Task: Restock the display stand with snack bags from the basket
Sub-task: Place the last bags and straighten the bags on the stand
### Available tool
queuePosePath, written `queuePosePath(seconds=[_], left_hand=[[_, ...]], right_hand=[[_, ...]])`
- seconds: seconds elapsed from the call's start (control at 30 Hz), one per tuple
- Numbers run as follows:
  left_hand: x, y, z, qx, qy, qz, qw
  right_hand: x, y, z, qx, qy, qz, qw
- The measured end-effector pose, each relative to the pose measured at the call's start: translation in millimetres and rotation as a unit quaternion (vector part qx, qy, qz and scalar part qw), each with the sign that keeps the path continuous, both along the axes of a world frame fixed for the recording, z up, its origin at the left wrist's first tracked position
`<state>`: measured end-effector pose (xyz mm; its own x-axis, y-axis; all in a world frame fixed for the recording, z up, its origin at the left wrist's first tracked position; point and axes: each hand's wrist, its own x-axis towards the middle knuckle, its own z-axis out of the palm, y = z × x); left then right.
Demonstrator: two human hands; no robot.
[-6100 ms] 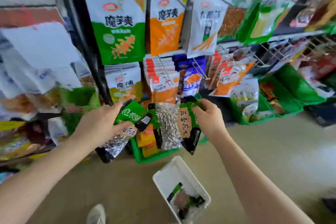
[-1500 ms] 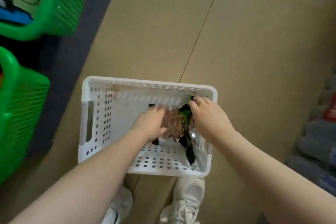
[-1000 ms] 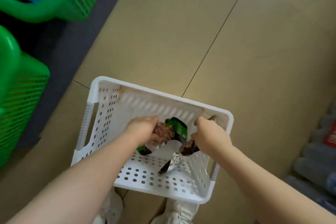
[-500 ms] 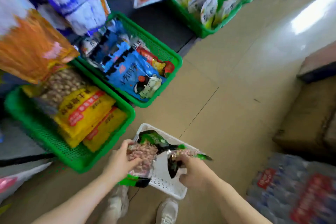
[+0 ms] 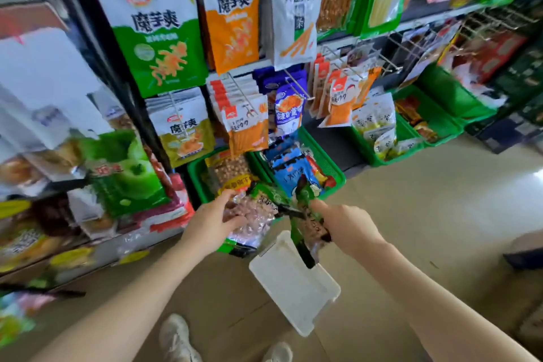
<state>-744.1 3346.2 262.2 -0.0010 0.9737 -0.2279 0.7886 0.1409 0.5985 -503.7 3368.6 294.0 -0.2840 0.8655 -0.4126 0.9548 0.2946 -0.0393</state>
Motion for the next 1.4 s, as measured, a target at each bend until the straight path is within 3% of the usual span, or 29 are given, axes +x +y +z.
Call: queuePosePath(seconds=[0.07,0.17,0.27,0.33,0.4,0.53,0.73,0.9,1.03,1.13,1.3,1.4], left_hand=[[-29,-14,29,0.038,-0.032,0.039,0.998],[-76,-30,61,0.044,-0.139,0.091,0.985],[-121,-44,90,0.041,-0.230,0.123,0.965],[-146,-53,102,0.050,-0.256,0.122,0.958],[-172,-64,116,0.063,-0.264,0.124,0.955],[-234,-90,147,0.161,-0.246,0.139,0.946],[-319,-99,225,0.297,-0.254,0.228,0.892],[-379,-71,269,0.425,-0.175,0.270,0.846],[-399,-29,279,0.458,-0.121,0.285,0.833],[-394,10,278,0.428,-0.109,0.277,0.853],[-376,88,247,0.291,-0.153,0.214,0.920],[-379,123,229,0.220,-0.154,0.228,0.936]], right_hand=[[-18,-2,34,0.073,0.072,-0.042,0.994],[-45,3,78,0.117,0.301,-0.106,0.940],[-79,1,114,0.066,0.517,-0.156,0.839],[-109,-5,124,0.012,0.610,-0.197,0.768],[-143,-7,130,-0.022,0.647,-0.219,0.731],[-225,-8,161,0.026,0.711,-0.211,0.670],[-332,-3,227,0.000,0.790,-0.201,0.579],[-394,11,280,0.050,0.783,-0.165,0.598],[-421,37,313,0.083,0.782,-0.148,0.600],[-436,67,328,0.091,0.784,-0.132,0.599],[-454,132,338,0.095,0.765,-0.119,0.625],[-467,175,329,0.099,0.746,-0.109,0.650]])
